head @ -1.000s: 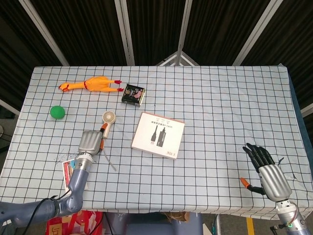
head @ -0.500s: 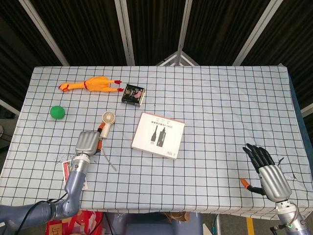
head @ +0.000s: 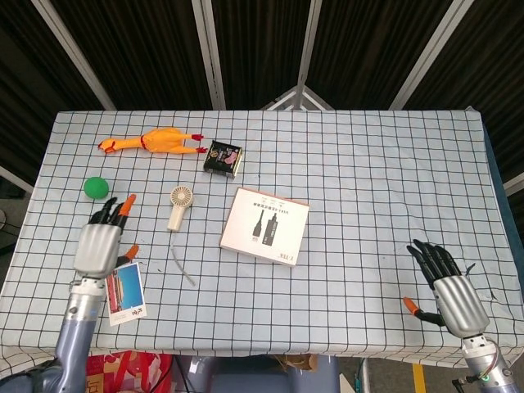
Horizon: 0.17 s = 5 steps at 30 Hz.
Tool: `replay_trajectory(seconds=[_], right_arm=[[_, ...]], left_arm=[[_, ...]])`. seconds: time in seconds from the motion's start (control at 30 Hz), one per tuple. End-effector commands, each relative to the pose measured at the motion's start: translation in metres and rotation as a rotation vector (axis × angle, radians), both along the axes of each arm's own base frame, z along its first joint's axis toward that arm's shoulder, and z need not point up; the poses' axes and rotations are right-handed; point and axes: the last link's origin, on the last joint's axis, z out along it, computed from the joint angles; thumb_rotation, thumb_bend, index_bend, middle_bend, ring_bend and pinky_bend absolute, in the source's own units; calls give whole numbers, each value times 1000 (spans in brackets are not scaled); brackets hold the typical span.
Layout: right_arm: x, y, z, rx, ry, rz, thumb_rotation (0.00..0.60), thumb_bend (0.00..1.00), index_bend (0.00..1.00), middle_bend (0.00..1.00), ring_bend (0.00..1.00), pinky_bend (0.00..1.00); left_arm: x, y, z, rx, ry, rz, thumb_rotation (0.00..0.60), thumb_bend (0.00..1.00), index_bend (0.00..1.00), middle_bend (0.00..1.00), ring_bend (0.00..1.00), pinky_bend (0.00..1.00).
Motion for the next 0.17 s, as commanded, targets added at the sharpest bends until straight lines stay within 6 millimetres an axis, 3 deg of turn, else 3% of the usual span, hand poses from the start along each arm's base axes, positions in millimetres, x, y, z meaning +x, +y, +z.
replay_trajectory(seconds=[0.03, 0.17], right_arm=[[0, -1, 0, -8, 4, 2, 600, 290, 0, 0, 0, 61], [0, -1, -1, -9, 9, -3, 600, 289, 0, 0, 0, 61]], left_arm=[[-21, -34, 24, 17, 10, -2, 600, 164, 0, 0, 0, 31], [-39, -60, 40, 35, 6, 0, 600, 149, 0, 0, 0, 18]])
